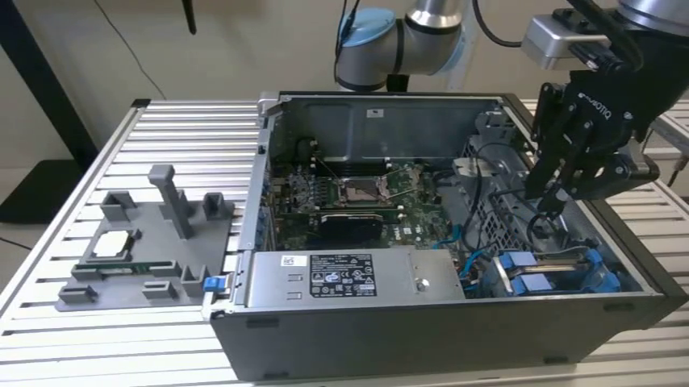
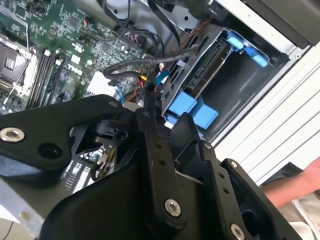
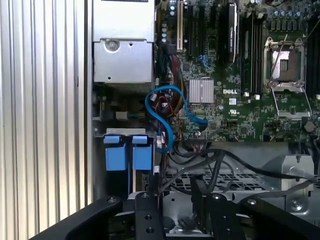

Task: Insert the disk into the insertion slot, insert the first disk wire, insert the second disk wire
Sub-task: 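Insert the disk into the insertion slot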

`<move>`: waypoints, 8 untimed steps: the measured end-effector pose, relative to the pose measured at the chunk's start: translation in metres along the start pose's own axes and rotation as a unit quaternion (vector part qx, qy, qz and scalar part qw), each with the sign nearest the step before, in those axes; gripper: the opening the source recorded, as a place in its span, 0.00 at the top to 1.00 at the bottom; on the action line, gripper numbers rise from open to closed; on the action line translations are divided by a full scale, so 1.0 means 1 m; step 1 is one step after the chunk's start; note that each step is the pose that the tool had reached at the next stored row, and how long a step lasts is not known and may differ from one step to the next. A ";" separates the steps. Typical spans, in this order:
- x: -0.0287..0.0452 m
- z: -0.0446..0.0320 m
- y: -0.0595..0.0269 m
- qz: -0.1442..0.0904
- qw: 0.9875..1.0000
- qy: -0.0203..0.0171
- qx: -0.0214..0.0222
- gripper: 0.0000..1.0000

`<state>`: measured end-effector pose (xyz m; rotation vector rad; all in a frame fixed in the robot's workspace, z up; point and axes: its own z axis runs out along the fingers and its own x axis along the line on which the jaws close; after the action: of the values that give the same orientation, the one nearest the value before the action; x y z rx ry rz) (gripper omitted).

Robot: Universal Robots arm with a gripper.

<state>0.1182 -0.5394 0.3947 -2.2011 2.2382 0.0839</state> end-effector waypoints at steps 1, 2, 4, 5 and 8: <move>-0.0010 0.0014 0.0006 -0.001 1.000 0.000 0.001 0.00; -0.0020 0.0026 0.0010 -0.003 1.000 -0.001 0.003 0.00; -0.0035 0.0042 0.0013 -0.009 1.000 -0.002 0.005 0.00; -0.0041 0.0043 0.0013 -0.011 1.000 -0.003 0.005 0.00; -0.0044 0.0039 0.0014 -0.017 1.000 -0.005 0.005 0.00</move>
<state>0.1168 -0.5348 0.3910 -2.2274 2.1910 0.0837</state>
